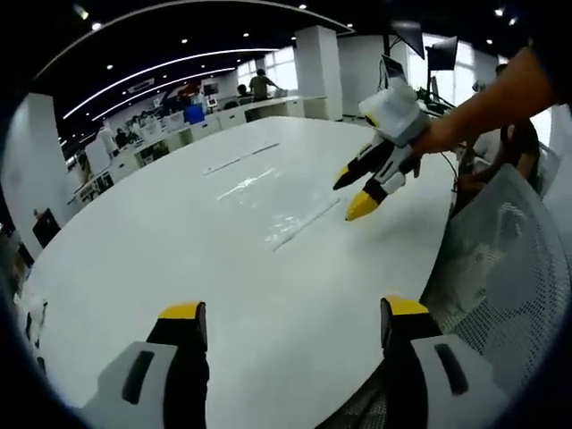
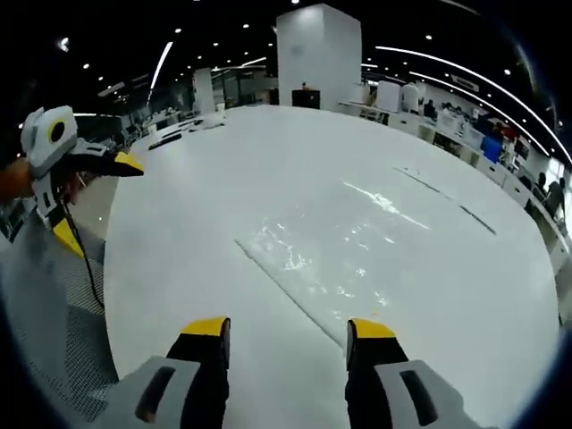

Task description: Open the resealable bag by pulling the two sides of the seal apart until the entire bag opening is separated and visibly accessible.

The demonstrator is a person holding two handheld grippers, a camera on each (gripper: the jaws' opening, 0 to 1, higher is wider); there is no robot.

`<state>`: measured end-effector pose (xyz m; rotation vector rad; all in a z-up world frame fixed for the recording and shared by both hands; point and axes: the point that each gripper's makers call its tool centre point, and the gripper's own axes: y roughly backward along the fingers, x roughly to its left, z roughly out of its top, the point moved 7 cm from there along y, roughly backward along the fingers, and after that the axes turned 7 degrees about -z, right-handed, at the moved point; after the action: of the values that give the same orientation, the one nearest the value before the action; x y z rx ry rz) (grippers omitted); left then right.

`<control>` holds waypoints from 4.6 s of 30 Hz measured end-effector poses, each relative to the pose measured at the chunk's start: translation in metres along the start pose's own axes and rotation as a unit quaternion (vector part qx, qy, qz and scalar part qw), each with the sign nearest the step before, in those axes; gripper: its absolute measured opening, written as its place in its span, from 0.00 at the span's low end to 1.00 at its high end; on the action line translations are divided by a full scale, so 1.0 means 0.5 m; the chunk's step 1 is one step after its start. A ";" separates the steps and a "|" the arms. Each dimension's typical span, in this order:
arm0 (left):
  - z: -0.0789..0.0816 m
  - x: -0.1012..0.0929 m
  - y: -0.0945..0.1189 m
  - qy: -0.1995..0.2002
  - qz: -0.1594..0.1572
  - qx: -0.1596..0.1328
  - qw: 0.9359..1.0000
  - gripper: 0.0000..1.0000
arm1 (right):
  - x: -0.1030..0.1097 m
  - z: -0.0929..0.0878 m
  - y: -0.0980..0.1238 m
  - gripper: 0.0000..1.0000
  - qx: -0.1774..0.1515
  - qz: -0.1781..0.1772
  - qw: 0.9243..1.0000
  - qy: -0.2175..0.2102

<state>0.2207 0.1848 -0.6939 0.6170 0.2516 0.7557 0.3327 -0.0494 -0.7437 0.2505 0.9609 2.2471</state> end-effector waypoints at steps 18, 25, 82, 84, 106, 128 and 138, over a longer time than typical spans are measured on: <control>0.000 0.006 -0.014 0.009 -0.001 0.004 1.000 0.73 | -0.038 -0.007 -0.050 0.34 0.060 0.022 0.996 0.054; 0.004 0.008 -0.021 0.008 -0.002 0.009 1.000 0.72 | -0.048 0.006 -0.059 0.26 0.095 0.052 0.991 0.080; 0.036 -0.002 -0.108 -0.198 -0.080 0.085 0.973 0.56 | 0.057 0.058 0.063 0.00 0.057 0.202 0.919 0.334; 0.041 -0.002 -0.114 -0.207 -0.087 0.084 0.971 0.52 | 0.060 0.062 0.067 0.00 0.057 0.201 0.917 0.341; 0.059 0.003 -0.138 -0.261 -0.125 0.117 0.950 0.11 | 0.065 0.088 0.097 0.00 0.042 0.207 0.925 0.316; 0.088 0.008 -0.137 -0.279 -0.130 0.122 0.944 0.00 | 0.108 0.139 0.096 0.06 -0.009 0.220 0.943 0.248; 0.106 0.004 -0.136 -0.267 -0.136 0.111 0.948 0.00 | 0.145 0.164 0.080 0.10 -0.041 0.219 0.940 0.260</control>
<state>0.2830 0.1252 -0.6929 0.9531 -0.0811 0.2741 0.2913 0.0241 -0.6634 -0.2054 1.1579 2.8379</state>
